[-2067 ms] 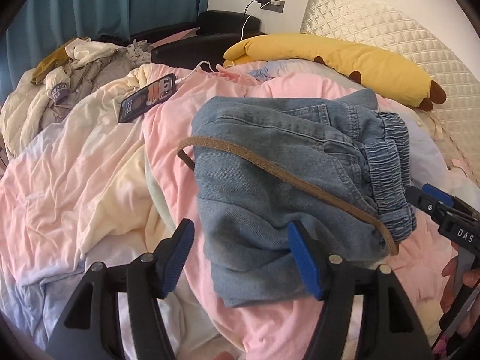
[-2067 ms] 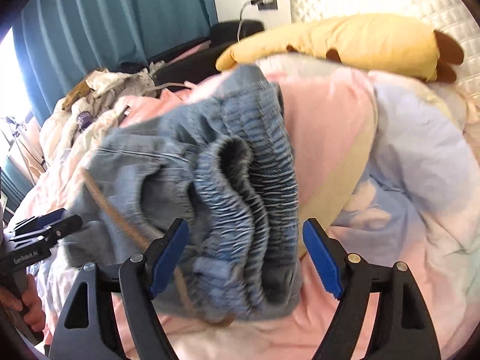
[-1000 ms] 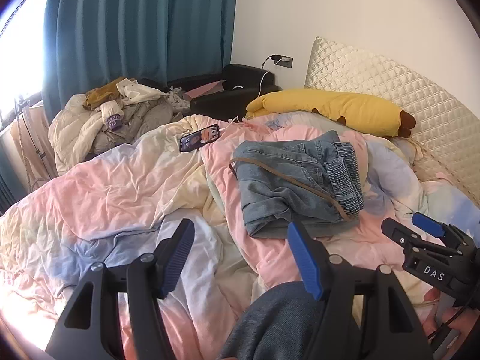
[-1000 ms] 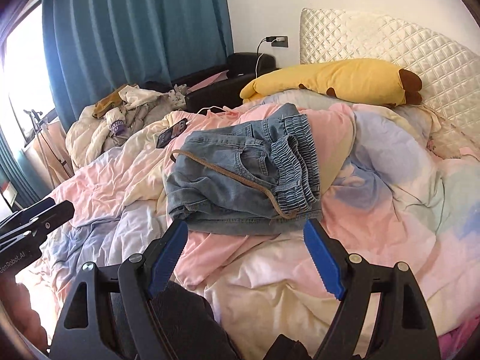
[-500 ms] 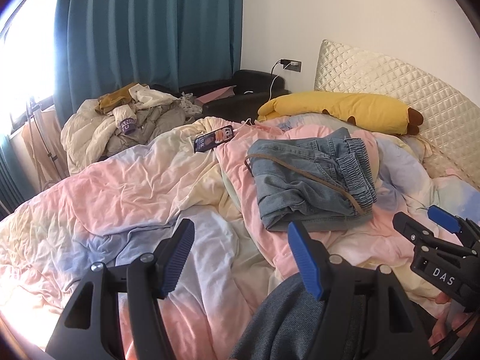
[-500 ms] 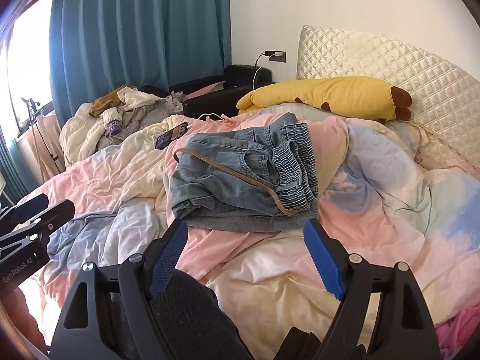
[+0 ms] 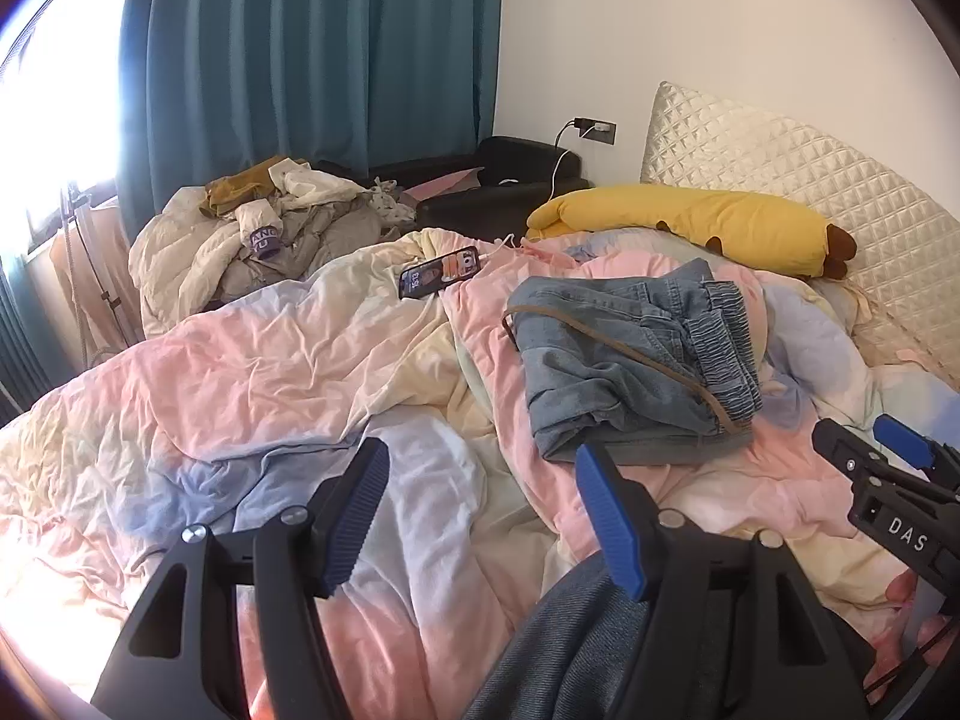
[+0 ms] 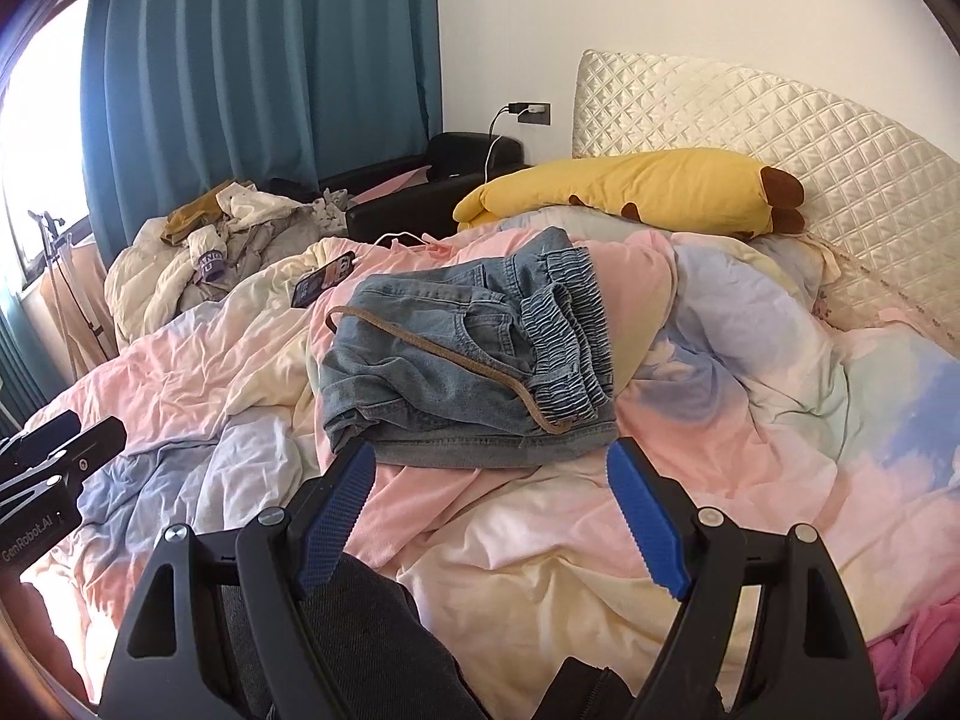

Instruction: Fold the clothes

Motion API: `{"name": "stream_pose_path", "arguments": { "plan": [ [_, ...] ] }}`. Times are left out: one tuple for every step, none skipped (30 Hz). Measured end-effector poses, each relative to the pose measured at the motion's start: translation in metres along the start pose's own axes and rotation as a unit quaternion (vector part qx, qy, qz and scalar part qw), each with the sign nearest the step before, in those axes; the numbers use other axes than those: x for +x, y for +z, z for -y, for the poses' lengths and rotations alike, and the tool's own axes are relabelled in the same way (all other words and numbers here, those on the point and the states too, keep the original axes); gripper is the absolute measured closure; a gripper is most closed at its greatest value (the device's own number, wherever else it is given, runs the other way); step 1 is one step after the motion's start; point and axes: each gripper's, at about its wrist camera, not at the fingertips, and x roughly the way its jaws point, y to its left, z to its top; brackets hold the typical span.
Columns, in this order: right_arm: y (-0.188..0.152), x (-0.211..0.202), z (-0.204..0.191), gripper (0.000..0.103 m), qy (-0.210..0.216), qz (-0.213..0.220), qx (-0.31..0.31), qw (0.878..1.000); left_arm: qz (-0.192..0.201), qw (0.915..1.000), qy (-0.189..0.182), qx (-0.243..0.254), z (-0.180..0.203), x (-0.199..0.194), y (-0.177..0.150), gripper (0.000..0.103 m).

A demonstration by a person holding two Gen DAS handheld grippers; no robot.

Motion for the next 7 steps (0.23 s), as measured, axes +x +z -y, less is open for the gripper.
{"name": "stream_pose_path", "arguments": {
  "plan": [
    [0.0001,-0.0003,-0.0003,0.022,0.000,0.000,-0.001,1.000,0.002,1.0000,0.002,0.002,0.0007,-0.0005,0.0000,0.036],
    [0.0004,-0.0004,-0.0005,0.022,0.000,0.000,-0.002,1.000,0.003,1.0000,0.003,0.001,0.0008,-0.0006,0.0000,0.036],
    [0.0008,-0.0002,-0.0007,0.022,0.000,0.000,-0.003,1.000,0.005,1.0000,0.003,0.001,0.0008,-0.0008,-0.0001,0.036],
    [0.0012,0.0000,-0.0009,0.022,0.000,-0.001,-0.004,1.000,0.004,1.0000,0.001,0.001,0.0004,-0.0002,-0.0003,0.036],
    [0.0011,0.0000,-0.0009,0.022,0.000,-0.001,-0.004,1.000,0.001,1.0000,0.001,0.000,-0.0003,0.0009,-0.0004,0.036],
    [0.0009,-0.0001,-0.0007,0.022,0.000,-0.002,-0.003,1.000,0.000,1.0000,0.002,0.000,-0.0004,0.0015,-0.0006,0.036],
    [0.0007,-0.0004,-0.0005,0.022,0.000,-0.002,-0.002,1.000,-0.001,1.0000,0.003,0.001,-0.0004,0.0020,-0.0007,0.036]
  ]
}}
